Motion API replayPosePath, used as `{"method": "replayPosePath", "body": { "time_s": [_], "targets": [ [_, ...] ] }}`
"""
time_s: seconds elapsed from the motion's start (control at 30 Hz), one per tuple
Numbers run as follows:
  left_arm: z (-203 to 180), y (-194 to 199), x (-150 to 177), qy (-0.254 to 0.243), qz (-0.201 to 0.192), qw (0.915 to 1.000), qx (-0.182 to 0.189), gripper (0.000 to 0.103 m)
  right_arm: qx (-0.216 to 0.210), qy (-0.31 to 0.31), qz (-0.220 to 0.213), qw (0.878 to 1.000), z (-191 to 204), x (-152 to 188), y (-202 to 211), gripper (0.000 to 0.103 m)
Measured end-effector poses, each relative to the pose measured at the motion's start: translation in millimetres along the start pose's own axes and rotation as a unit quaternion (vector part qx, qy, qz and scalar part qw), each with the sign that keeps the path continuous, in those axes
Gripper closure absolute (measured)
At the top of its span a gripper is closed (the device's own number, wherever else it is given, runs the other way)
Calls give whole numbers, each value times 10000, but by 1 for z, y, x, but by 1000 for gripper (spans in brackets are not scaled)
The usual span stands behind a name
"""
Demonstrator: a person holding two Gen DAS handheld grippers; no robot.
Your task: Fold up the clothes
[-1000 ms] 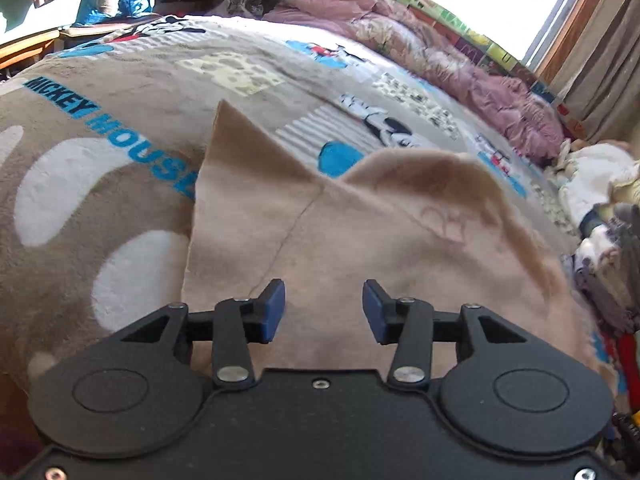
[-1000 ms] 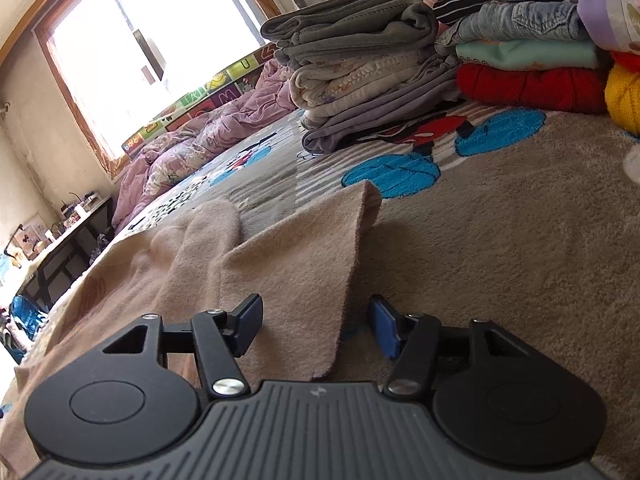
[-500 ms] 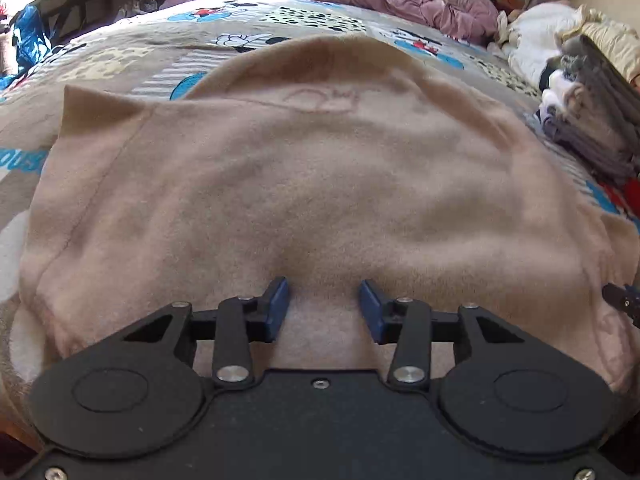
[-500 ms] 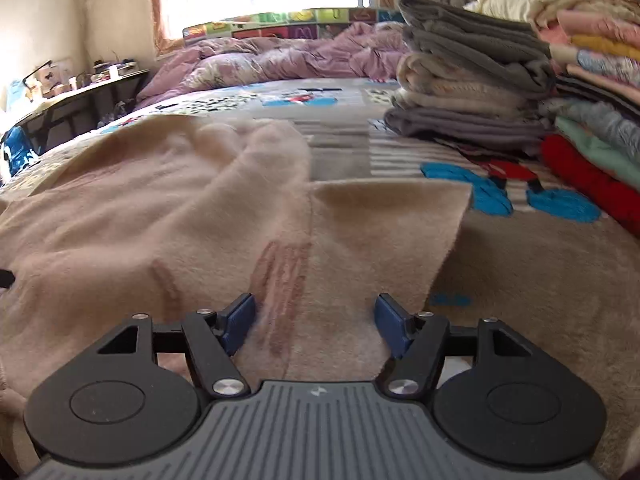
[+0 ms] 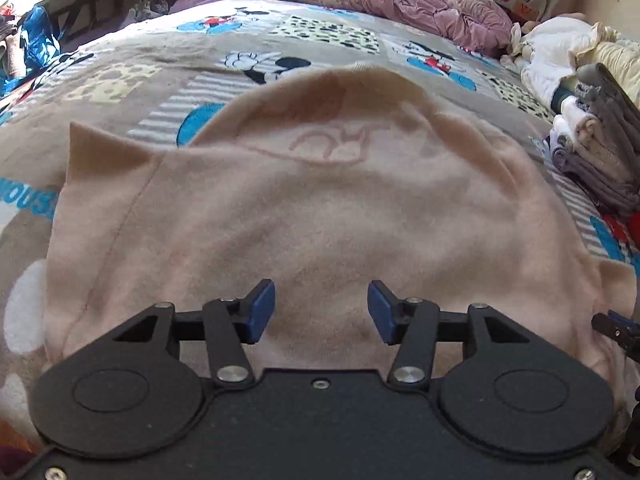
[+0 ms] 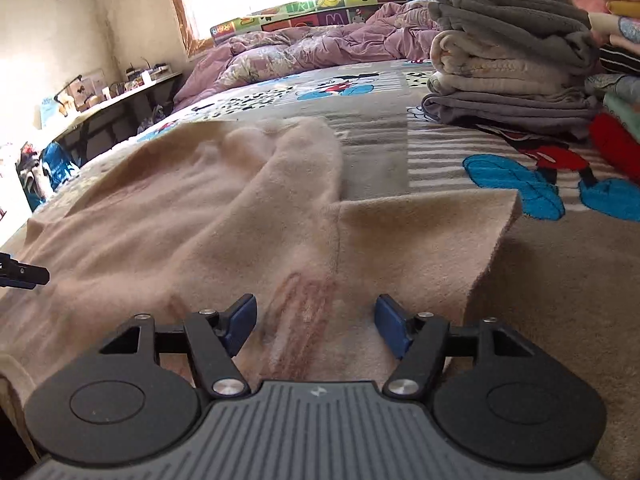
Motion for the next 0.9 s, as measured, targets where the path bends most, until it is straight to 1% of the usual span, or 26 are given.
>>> {"method": "replayPosePath", "body": {
  "time_s": [0.07,0.1,0.17,0.27,0.37,0.43,0.57,0.63,0.67,0.7,0.77,0.83,0.87,0.9],
  "targets": [
    [0,6,-29,-57,-142,9997,195,52,-179,-401,-48,9990,-12,-9,6,37],
    [1,5,-44,-51,-199,9995,245,52,-177,-437,-66,9989,-16,-16,8,37],
    [7,-7,-73,19,-208,9992,350,52,-290,-563,-109,9979,-23,-34,7,37],
    [15,-24,-117,125,-221,9984,507,52,-462,-808,-211,9954,-32,-67,1,32],
    [24,-44,-160,235,-214,9973,668,52,-616,-1018,-228,9926,-41,-100,-20,31],
    [33,-66,-179,361,-88,9964,755,52,-733,-1242,-184,9894,-47,-118,-41,31],
    [53,-130,-210,740,388,9929,850,52,-903,-1800,-38,9795,-59,-146,-93,31],
    [61,-158,-214,930,692,9885,973,52,-953,-2074,107,9736,-64,-152,-124,31],
    [67,-172,-215,1084,813,9862,956,52,-961,-2208,159,9704,-67,-154,-138,31],
    [73,-185,-213,1258,986,9819,1016,52,-981,-2335,228,9671,-69,-153,-151,31],
    [84,-206,-206,1656,1389,9671,1343,52,-1056,-2545,384,9605,-73,-150,-176,30],
    [93,-216,-199,2010,1569,9519,1696,52,-1187,-2755,507,9526,-75,-145,-197,28],
    [97,-220,-196,2232,1654,9409,1939,52,-1304,-2851,519,9482,-76,-143,-205,28],
    [100,-223,-193,2468,1718,9276,2217,52,-1417,-2899,486,9453,-76,-142,-208,28]
  ]
}}
Point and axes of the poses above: each gripper's, at about its wrist camera, not at the fingertips, and y roughly against the way its jaws point, z to its left, x to its underside, the point moved 5 cm from there along -y, roughly the way its jaws point, and after that the axes turned 7 degrees about y, right-handed, at the moved point
